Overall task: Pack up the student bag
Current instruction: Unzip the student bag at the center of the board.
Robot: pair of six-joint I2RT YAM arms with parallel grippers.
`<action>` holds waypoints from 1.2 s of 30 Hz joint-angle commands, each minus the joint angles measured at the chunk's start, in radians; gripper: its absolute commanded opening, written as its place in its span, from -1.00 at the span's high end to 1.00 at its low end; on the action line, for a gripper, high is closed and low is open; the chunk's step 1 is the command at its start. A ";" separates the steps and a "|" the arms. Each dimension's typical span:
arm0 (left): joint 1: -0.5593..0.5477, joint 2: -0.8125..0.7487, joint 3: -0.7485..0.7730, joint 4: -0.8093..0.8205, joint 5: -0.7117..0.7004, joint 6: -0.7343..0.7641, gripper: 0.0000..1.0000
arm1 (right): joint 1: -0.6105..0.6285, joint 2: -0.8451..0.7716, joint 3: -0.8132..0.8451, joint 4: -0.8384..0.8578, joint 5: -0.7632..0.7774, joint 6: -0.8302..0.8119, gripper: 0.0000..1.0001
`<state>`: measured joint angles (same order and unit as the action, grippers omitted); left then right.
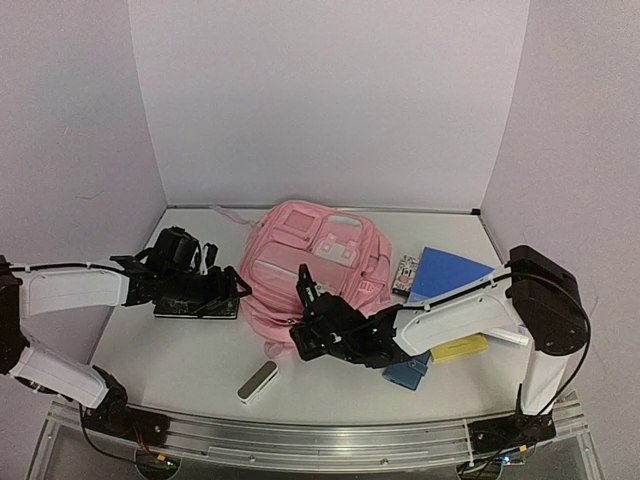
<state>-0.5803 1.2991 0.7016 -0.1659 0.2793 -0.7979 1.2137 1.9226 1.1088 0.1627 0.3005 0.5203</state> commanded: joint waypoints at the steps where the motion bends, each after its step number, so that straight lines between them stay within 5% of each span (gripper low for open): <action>1: 0.014 0.034 0.000 0.085 0.024 -0.035 -0.61 | 0.000 0.038 0.065 -0.059 0.056 0.007 0.13; 12: 0.038 0.188 0.069 0.095 0.021 -0.019 -0.53 | -0.001 0.093 0.108 -0.064 0.110 -0.025 0.27; 21: 0.056 0.255 0.113 0.143 0.022 0.002 -0.26 | -0.002 0.115 0.134 -0.061 0.118 -0.077 0.66; 27: 0.080 0.324 0.156 0.156 0.032 0.026 0.22 | -0.002 0.103 0.129 -0.034 0.089 -0.115 1.00; 36: 0.091 0.362 0.196 0.145 0.022 0.048 0.94 | -0.025 0.020 0.027 0.079 -0.026 -0.115 1.00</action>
<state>-0.4976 1.6459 0.8517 -0.0460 0.3104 -0.7756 1.2113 2.0158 1.1736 0.1747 0.3303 0.4053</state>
